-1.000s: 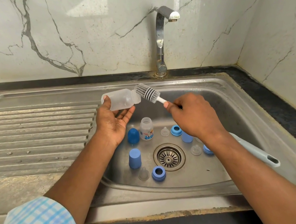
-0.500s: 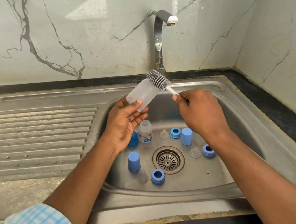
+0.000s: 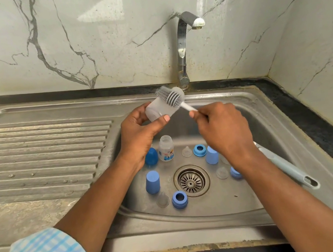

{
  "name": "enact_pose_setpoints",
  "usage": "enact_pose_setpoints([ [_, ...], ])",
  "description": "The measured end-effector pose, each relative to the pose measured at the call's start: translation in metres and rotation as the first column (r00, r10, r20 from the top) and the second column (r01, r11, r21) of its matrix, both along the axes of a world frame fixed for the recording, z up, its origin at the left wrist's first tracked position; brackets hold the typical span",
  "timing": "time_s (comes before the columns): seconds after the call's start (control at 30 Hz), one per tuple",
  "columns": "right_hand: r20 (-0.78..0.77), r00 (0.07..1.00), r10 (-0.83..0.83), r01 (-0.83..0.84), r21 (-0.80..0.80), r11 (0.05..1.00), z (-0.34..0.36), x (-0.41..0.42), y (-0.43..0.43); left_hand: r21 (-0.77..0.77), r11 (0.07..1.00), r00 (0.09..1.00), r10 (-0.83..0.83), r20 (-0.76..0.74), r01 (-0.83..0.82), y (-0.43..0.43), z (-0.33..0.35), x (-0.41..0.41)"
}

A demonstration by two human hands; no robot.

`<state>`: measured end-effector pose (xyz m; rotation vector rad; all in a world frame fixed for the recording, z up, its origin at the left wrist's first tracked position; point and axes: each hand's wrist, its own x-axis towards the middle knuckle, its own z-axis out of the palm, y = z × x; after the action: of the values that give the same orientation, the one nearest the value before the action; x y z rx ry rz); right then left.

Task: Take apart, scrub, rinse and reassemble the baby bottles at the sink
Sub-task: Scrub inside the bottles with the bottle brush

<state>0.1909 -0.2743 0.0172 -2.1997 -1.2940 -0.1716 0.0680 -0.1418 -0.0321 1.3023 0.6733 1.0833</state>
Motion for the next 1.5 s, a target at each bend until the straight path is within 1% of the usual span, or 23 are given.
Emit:
enact_pose_setpoints([
  [0.07,-0.022,0.997,-0.072,0.073,0.018,0.997,-0.002,0.01,0.0,0.031,0.999,0.999,-0.013,-0.036,0.014,-0.003,-0.002,0.002],
  [0.13,-0.032,0.996,-0.086,0.087,0.021,0.996,-0.004,0.014,0.0,0.039,0.999,0.999,-0.014,-0.052,0.016,-0.005,-0.002,0.003],
  [0.2,-0.054,0.998,-0.02,0.021,0.016,1.0,-0.004,0.011,0.0,0.048,0.999,0.998,0.013,-0.059,-0.01,-0.005,-0.002,0.002],
  [0.33,-0.122,0.979,0.162,-0.168,-0.039,0.985,0.0,-0.001,-0.002,0.065,0.994,0.993,0.091,-0.08,-0.086,0.0,-0.002,-0.001],
  [0.4,-0.117,0.975,0.187,-0.193,-0.047,0.98,0.0,-0.003,-0.002,0.062,0.993,0.991,0.106,-0.081,-0.101,0.001,-0.002,-0.003],
  [0.43,-0.107,0.98,0.167,-0.173,-0.043,0.984,0.0,-0.002,-0.002,0.056,0.994,0.992,0.101,-0.072,-0.097,0.002,-0.002,-0.003],
  [0.53,-0.103,0.995,0.019,-0.02,-0.008,1.0,-0.004,0.012,0.001,0.013,0.999,0.998,0.049,-0.041,-0.049,0.0,0.0,-0.002],
  [0.6,-0.129,0.991,-0.038,0.04,0.017,0.999,-0.007,0.021,0.002,-0.033,0.999,1.0,0.003,-0.029,-0.004,-0.004,0.002,0.0],
  [0.67,-0.18,0.984,0.011,-0.006,0.027,1.0,-0.007,0.02,0.001,-0.077,0.997,1.0,-0.023,-0.014,0.022,-0.006,0.002,0.001],
  [0.77,-0.215,0.963,0.165,-0.169,0.001,0.986,-0.004,0.004,-0.001,-0.153,0.988,0.999,-0.021,0.042,0.027,-0.003,0.002,-0.002],
  [0.8,-0.225,0.955,0.194,-0.199,0.0,0.98,-0.003,-0.001,-0.001,-0.182,0.983,0.997,-0.025,0.067,0.036,-0.002,0.003,-0.003],
  [0.87,-0.244,0.949,0.198,-0.2,0.017,0.98,-0.002,-0.002,0.001,-0.223,0.971,0.992,-0.06,0.114,0.084,-0.001,0.005,-0.004],
  [0.93,-0.218,0.965,0.144,-0.143,0.024,0.989,-0.002,0.004,0.001,-0.244,0.961,0.987,-0.105,0.124,0.133,-0.004,0.007,-0.003],
  [1.07,-0.148,0.987,-0.059,0.069,0.062,0.996,-0.008,0.019,0.002,-0.268,0.945,0.98,-0.159,0.12,0.187,-0.006,0.01,-0.001],
  [1.1,-0.144,0.986,-0.079,0.09,0.07,0.993,-0.008,0.022,0.002,-0.284,0.939,0.978,-0.165,0.128,0.196,-0.006,0.01,-0.001],
  [1.17,-0.174,0.984,-0.032,0.045,0.071,0.996,-0.007,0.022,0.001,-0.315,0.924,0.973,-0.178,0.146,0.217,-0.006,0.01,-0.002],
  [1.27,-0.192,0.974,0.12,-0.122,0.004,0.993,-0.004,0.007,-0.003,-0.358,0.898,0.96,-0.193,0.204,0.257,-0.004,0.01,-0.005],
  [1.33,-0.212,0.958,0.194,-0.202,-0.019,0.979,-0.004,-0.005,-0.002,-0.382,0.884,0.952,-0.183,0.247,0.269,-0.003,0.011,-0.006],
  [1.4,-0.225,0.953,0.203,-0.208,0.001,0.978,-0.004,-0.008,0.0,-0.386,0.88,0.947,-0.18,0.266,0.276,-0.002,0.013,-0.008],
  [1.5,-0.168,0.982,0.091,-0.087,0.031,0.996,-0.005,0.002,0.001,-0.378,0.883,0.953,-0.203,0.227,0.278,-0.004,0.014,-0.007],
])
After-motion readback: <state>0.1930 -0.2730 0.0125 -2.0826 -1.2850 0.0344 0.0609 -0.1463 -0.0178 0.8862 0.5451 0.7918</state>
